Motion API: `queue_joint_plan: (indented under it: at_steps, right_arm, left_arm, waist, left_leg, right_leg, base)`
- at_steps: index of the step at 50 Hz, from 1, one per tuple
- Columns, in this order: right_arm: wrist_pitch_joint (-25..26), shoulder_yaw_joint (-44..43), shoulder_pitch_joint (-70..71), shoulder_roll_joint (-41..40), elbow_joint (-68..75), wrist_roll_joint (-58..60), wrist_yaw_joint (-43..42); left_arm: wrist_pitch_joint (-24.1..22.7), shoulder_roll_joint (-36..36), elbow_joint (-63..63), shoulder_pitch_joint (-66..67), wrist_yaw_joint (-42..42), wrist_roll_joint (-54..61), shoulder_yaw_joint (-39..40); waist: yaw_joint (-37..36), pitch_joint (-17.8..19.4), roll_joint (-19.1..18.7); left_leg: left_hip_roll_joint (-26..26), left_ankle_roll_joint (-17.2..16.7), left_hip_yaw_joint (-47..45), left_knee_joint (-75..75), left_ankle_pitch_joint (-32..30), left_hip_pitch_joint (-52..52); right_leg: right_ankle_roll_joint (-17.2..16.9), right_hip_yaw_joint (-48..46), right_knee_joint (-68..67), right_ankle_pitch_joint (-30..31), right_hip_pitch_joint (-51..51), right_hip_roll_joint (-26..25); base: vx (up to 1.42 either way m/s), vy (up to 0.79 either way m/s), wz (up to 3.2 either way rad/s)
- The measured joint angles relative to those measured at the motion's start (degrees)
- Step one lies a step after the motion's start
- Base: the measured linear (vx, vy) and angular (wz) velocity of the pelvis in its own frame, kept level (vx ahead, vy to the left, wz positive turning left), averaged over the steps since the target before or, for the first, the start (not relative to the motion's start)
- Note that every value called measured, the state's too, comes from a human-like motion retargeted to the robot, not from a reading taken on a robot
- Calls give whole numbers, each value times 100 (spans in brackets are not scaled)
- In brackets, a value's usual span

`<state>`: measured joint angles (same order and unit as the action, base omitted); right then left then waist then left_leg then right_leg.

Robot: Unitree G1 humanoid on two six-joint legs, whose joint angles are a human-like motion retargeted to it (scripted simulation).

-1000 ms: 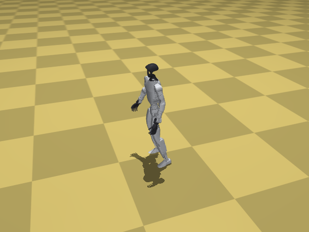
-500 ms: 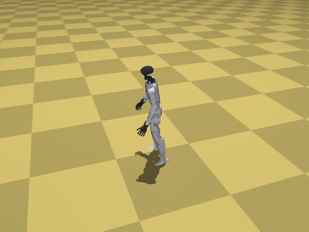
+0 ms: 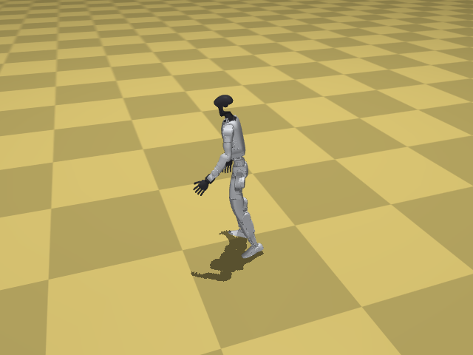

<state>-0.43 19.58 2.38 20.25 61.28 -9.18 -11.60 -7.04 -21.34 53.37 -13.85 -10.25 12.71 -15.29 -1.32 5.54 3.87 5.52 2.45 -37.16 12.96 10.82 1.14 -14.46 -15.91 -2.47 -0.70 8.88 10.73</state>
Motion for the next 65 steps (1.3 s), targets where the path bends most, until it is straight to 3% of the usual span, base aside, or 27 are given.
queue_joint_plan:
  at_steps: [5,11,18,32,41,52,65]
  right_arm:
    - [1,145,1,68,-21,306,-184]
    - [-51,145,233,195,-127,346,-361]
    - [-108,32,588,441,-599,15,-318]
    - [-111,-298,317,444,-777,-58,-161]
    - [6,-503,-153,253,270,-90,-253]
    - [22,-783,-873,110,502,-601,-242]
    - [-37,-864,-776,144,167,-641,153]
  left_arm:
    - [23,88,-294,73,97,-164,-85]
    - [-4,153,-244,346,122,-194,-53]
    - [205,198,350,600,78,-218,-3]
    - [161,298,635,1183,-29,-143,579]
    - [105,438,655,1116,-18,-83,630]
    - [97,515,700,1118,-24,-4,650]
    - [122,534,972,1343,67,-93,697]
  waist:
    - [-81,-58,81]
    - [-217,-252,-40]
    - [-76,-509,-211]
    - [254,-1133,-422]
    - [430,-1355,-454]
    - [575,-1588,-388]
    - [514,-1745,-323]
  left_leg:
    - [125,269,402,1046,-29,-497]
    - [37,-49,1116,669,32,-538]
    - [217,-7,946,216,-316,-135]
    - [610,-733,519,-94,-1258,351]
    - [545,-865,618,-346,-2064,563]
    - [444,-990,931,-423,-2921,585]
    - [306,-1093,1256,-357,-3331,608]
  right_leg:
    - [50,147,-180,-152,-29,118]
    - [-54,481,-268,-190,-31,-197]
    - [-54,777,-219,21,-100,-537]
    - [-54,1188,-182,716,-257,-1049]
    - [-54,1310,-258,1001,-415,-983]
    - [-54,1595,-262,1316,-558,-847]
    - [-54,1801,-192,1450,-606,-782]
  base:
    - [15,-16,-14]
    - [15,-13,-59]
    - [14,-9,-52]
    - [12,-9,-31]
    - [10,-2,2]
    - [8,-2,0]
    - [4,-2,-29]
